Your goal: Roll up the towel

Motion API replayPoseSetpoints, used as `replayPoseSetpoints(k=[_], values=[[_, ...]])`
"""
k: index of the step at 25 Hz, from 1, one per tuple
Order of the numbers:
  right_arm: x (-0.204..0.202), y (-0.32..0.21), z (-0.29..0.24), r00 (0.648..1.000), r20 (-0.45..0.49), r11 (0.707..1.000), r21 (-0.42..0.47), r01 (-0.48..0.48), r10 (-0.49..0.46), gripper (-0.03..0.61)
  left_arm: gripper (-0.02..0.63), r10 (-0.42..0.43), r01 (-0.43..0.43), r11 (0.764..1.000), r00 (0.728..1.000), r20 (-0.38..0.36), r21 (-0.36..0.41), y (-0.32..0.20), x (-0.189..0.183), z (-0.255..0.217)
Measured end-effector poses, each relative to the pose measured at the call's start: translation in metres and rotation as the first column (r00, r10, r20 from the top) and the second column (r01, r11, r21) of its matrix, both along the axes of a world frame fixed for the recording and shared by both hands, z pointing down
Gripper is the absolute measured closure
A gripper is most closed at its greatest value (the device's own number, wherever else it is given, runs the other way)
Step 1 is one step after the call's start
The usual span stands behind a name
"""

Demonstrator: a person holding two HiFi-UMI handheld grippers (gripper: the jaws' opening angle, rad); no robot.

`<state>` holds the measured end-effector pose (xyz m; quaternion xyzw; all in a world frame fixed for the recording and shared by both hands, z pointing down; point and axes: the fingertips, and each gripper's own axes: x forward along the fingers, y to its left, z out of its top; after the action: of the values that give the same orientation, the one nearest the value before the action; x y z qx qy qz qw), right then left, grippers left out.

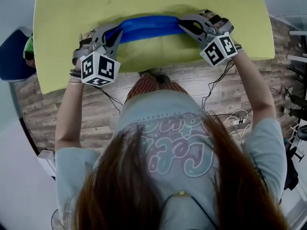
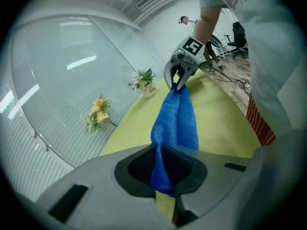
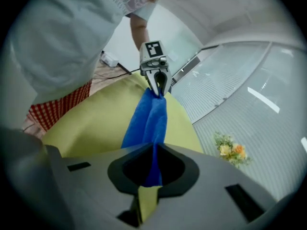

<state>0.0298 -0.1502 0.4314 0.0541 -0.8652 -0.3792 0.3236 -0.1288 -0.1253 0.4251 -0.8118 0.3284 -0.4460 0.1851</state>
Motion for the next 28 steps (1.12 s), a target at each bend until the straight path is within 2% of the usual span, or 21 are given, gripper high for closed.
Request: replayPoseSetpoints(k=[2, 5, 7, 10, 12, 14, 17, 20, 21, 23, 25, 28], values=[[0.007, 0.011, 0.004, 0.999, -0.028, 0.996, 0.080, 0.033, -0.031, 0.549, 0.575, 0.030, -0.032, 0.997, 0.999, 0.021, 0.072, 0.010, 0.004, -0.003], [0.013, 0.026, 0.007, 0.996, -0.050, 0.980, 0.181, 0.083, -0.075, 0.549, 0.575, 0.073, -0.083, 0.987, 0.995, 0.075, 0.135, 0.026, 0.010, -0.004], [0.017, 0.039, 0.008, 0.993, -0.066, 0.969, 0.219, 0.114, -0.102, 0.549, 0.575, 0.106, -0.124, 0.980, 0.987, 0.119, 0.154, 0.038, 0.015, -0.004], [0.020, 0.050, 0.013, 0.986, -0.097, 0.961, 0.231, 0.155, -0.136, 0.549, 0.575, 0.159, -0.186, 0.971, 0.971, 0.177, 0.150, 0.050, 0.018, 0.000], [0.020, 0.055, 0.019, 0.982, -0.112, 0.962, 0.213, 0.171, -0.149, 0.549, 0.575, 0.185, -0.215, 0.968, 0.959, 0.213, 0.130, 0.056, 0.017, 0.010], [0.020, 0.058, 0.024, 0.984, -0.110, 0.975, 0.157, 0.160, -0.143, 0.549, 0.575, 0.190, -0.217, 0.970, 0.956, 0.226, 0.106, 0.059, 0.015, 0.019], [0.016, 0.055, 0.028, 0.995, -0.065, 0.997, -0.002, 0.071, -0.071, 0.548, 0.575, 0.163, -0.177, 0.983, 0.966, 0.200, 0.053, 0.057, 0.012, 0.029], [0.011, 0.049, 0.026, 0.999, -0.031, 0.985, -0.168, -0.031, 0.026, 0.546, 0.575, 0.135, -0.139, 0.990, 0.975, 0.175, 0.008, 0.053, 0.009, 0.033], [0.010, 0.047, 0.025, 0.999, -0.030, 0.981, -0.188, -0.048, 0.043, 0.546, 0.575, 0.128, -0.130, 0.992, 0.976, 0.174, -0.004, 0.052, 0.009, 0.033], [0.009, 0.046, 0.025, 0.998, -0.041, 0.985, -0.161, -0.062, 0.056, 0.548, 0.575, 0.114, -0.112, 0.993, 0.975, 0.189, -0.023, 0.051, 0.009, 0.033], [0.007, 0.048, 0.027, 0.996, -0.053, 0.989, -0.120, -0.081, 0.076, 0.557, 0.575, 0.098, -0.094, 0.995, 0.970, 0.224, -0.028, 0.052, 0.009, 0.034], [0.007, 0.048, 0.029, 0.993, -0.051, 0.985, -0.129, -0.114, 0.108, 0.558, 0.575, 0.095, -0.092, 0.995, 0.959, 0.267, -0.021, 0.052, 0.008, 0.036]])
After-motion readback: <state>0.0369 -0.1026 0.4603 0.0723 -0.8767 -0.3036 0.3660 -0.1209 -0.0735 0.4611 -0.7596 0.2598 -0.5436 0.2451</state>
